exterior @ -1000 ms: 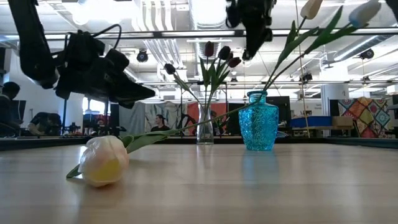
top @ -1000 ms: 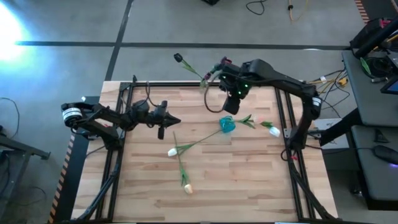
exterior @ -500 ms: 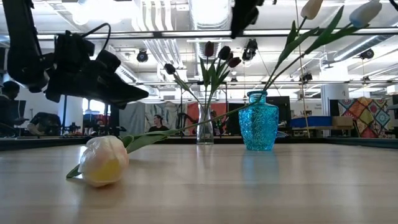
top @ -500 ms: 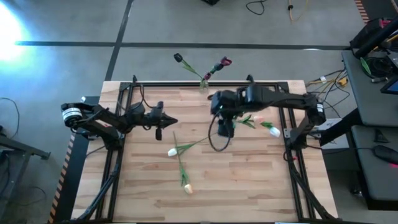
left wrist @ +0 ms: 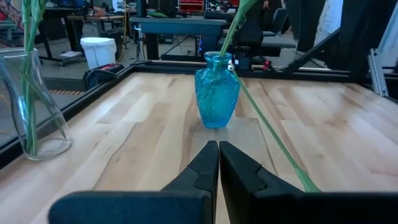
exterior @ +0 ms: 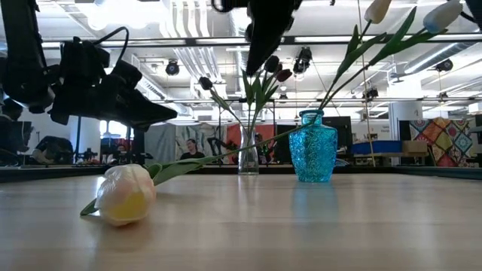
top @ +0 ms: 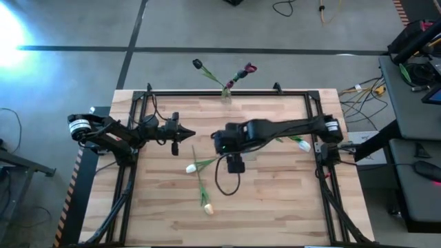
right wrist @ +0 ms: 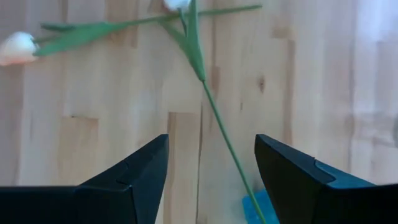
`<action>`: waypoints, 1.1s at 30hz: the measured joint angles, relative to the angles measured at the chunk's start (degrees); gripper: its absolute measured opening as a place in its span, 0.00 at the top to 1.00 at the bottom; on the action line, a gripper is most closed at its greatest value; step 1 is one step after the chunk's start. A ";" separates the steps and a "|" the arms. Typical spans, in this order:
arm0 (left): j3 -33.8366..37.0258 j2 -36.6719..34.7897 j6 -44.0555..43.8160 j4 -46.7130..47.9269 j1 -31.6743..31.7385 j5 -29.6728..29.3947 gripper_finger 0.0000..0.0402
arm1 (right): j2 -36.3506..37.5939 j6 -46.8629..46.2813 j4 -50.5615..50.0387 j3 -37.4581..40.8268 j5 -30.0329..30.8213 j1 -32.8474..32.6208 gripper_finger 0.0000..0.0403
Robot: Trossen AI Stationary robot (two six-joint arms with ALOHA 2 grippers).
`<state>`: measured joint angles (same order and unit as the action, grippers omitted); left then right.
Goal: Sort flowers into vase by color
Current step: Put the white tulip into the blue vase
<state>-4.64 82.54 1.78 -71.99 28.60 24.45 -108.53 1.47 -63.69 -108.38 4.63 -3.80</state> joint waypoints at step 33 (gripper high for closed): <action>0.26 0.02 0.26 0.14 0.00 0.07 1.00 | -20.50 13.24 -0.68 -6.11 10.45 -0.12 0.52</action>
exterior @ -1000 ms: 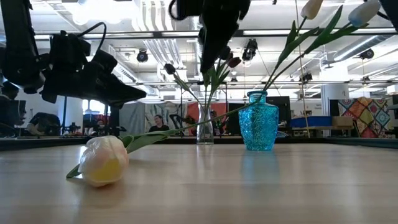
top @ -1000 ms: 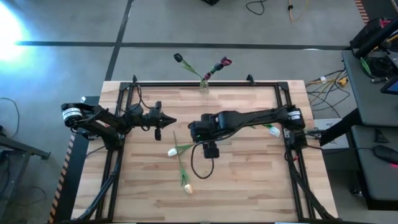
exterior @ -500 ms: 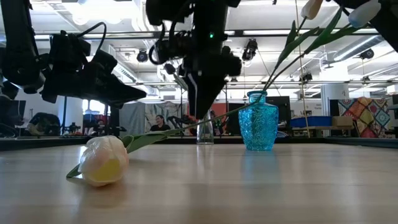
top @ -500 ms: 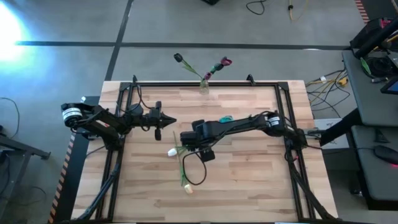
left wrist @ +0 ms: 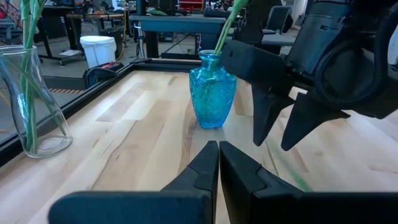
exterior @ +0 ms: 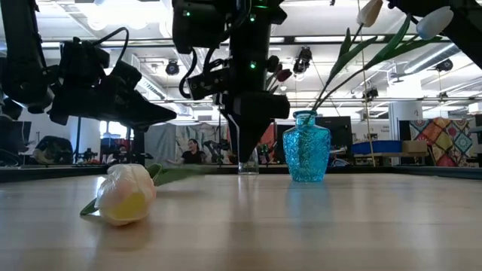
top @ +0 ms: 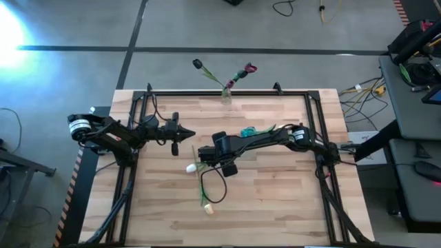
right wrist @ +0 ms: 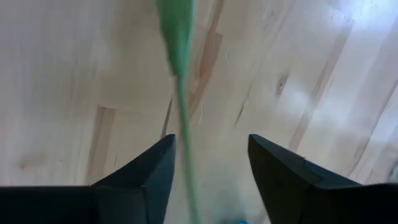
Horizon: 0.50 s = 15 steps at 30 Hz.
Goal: Sort flowers into vase by color
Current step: Put the white tulip into the blue vase
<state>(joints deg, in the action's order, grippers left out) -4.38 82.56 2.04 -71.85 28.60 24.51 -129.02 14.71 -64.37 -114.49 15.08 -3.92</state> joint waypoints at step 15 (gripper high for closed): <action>0.02 0.00 -0.02 0.55 0.00 0.05 1.00 | -0.10 -7.07 2.45 -0.07 -10.39 0.50 0.80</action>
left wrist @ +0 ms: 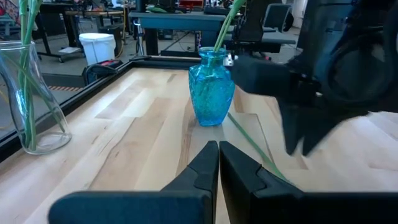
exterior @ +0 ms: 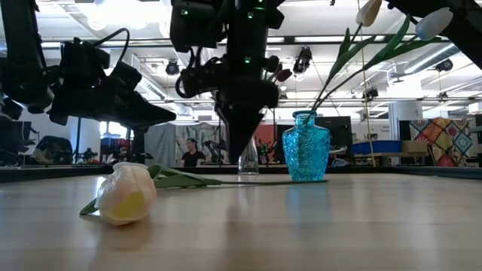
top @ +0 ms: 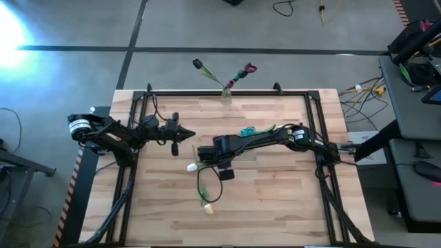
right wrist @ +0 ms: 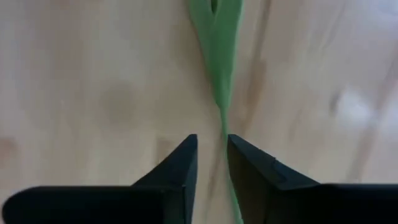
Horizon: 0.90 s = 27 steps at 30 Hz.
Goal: Sort flowers into vase by color
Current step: Put the white tulip into the blue vase
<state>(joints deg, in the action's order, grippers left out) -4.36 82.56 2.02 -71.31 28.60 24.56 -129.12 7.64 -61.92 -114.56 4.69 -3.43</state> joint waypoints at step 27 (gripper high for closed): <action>0.02 0.02 -0.49 0.39 -0.02 1.65 1.00 | -0.37 -6.32 16.76 5.45 -1.82 0.46 0.65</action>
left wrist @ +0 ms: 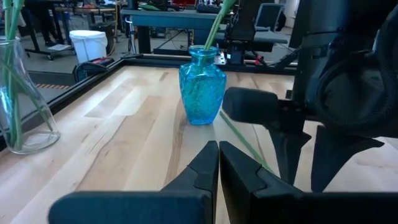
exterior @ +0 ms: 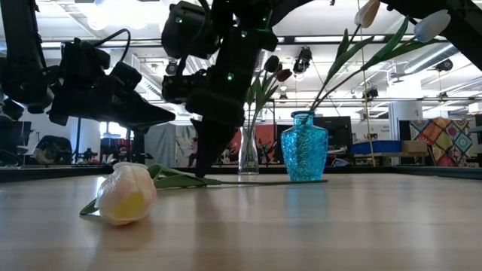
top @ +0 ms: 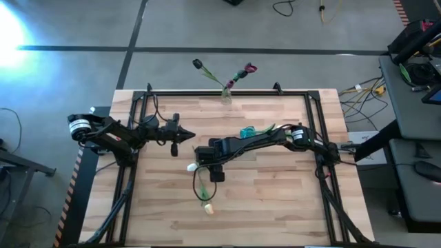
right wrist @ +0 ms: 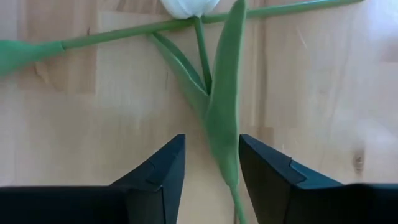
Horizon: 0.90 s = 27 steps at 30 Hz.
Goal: Sort flowers into vase by color
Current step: Put the white tulip into the blue vase
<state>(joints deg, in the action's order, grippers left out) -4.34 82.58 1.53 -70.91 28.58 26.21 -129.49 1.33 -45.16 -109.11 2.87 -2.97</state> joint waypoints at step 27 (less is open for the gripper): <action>0.00 0.01 -0.58 0.02 0.00 -0.01 1.00 | 0.04 -2.01 4.30 4.12 -0.19 0.81 0.56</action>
<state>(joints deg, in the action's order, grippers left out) -4.34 82.59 0.95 -70.89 28.58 26.19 -129.45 -0.68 -40.87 -104.98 2.68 -2.16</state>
